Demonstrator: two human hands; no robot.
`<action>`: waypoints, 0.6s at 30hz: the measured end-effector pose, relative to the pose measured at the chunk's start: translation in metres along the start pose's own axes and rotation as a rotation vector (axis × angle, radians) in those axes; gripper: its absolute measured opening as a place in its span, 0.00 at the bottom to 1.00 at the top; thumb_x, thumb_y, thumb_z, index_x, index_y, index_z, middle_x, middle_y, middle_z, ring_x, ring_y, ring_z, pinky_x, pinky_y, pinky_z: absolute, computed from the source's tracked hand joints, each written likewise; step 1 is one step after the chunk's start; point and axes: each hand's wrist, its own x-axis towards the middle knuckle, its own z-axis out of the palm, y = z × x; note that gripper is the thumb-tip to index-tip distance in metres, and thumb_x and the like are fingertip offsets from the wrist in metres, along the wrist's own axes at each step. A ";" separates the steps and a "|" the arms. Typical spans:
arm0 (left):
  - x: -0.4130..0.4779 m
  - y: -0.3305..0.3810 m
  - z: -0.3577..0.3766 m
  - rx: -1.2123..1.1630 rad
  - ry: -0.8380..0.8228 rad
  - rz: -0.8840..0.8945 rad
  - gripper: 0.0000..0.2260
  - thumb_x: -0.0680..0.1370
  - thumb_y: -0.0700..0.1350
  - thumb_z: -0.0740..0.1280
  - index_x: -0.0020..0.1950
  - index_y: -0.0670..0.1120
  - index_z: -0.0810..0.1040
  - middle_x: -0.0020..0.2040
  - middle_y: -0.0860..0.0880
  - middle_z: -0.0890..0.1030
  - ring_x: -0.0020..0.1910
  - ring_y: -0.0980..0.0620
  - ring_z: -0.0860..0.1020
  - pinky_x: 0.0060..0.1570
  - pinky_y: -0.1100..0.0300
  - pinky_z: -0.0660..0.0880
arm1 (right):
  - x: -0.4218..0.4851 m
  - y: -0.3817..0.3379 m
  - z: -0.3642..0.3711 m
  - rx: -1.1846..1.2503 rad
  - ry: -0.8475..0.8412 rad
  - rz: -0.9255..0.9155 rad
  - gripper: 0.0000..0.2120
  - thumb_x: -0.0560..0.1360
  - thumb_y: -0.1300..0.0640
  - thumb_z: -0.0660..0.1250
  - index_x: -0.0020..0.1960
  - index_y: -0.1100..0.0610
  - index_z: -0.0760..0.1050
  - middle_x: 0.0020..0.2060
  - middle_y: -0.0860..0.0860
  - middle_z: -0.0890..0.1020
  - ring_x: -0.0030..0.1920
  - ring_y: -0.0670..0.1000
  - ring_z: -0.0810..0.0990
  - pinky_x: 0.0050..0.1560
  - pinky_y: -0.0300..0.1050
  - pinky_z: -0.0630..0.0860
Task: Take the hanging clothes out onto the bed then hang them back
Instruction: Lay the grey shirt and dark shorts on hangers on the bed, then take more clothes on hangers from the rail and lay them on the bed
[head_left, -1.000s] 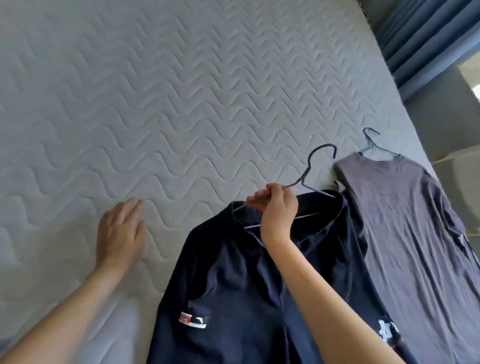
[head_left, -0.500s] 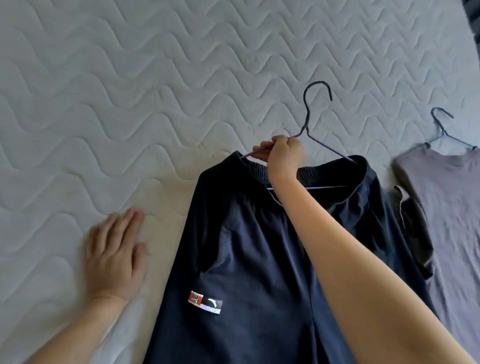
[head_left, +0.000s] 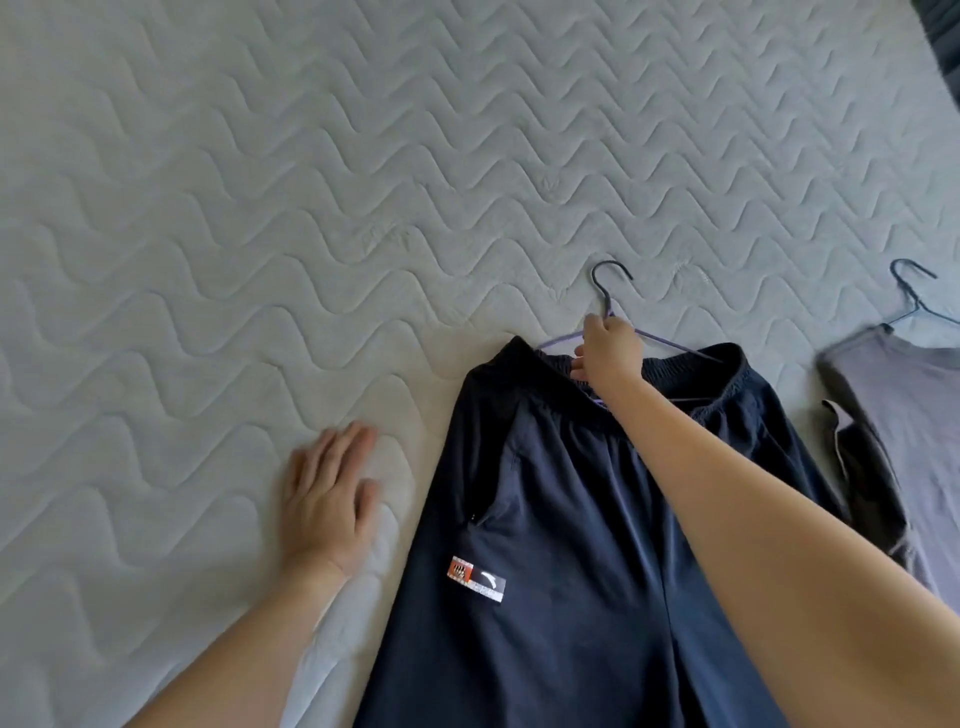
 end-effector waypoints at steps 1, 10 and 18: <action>0.000 0.003 -0.013 -0.072 -0.062 -0.019 0.26 0.74 0.49 0.57 0.72 0.48 0.71 0.72 0.49 0.72 0.71 0.46 0.69 0.71 0.49 0.60 | -0.018 -0.002 -0.004 0.083 -0.034 0.000 0.11 0.77 0.54 0.56 0.40 0.60 0.69 0.37 0.59 0.77 0.32 0.55 0.75 0.40 0.51 0.74; -0.120 0.045 -0.290 -0.882 0.061 -0.428 0.08 0.80 0.42 0.64 0.55 0.51 0.80 0.52 0.57 0.82 0.53 0.61 0.78 0.56 0.65 0.71 | -0.328 -0.033 -0.096 0.223 -0.449 -0.311 0.13 0.79 0.55 0.59 0.51 0.59 0.80 0.45 0.55 0.84 0.47 0.54 0.83 0.49 0.47 0.78; -0.355 0.071 -0.449 -0.963 0.234 -0.591 0.08 0.80 0.44 0.64 0.55 0.52 0.81 0.50 0.59 0.83 0.52 0.63 0.80 0.53 0.70 0.74 | -0.514 -0.021 -0.147 0.070 -0.885 -0.273 0.12 0.81 0.58 0.60 0.48 0.61 0.81 0.41 0.57 0.85 0.42 0.56 0.83 0.49 0.55 0.79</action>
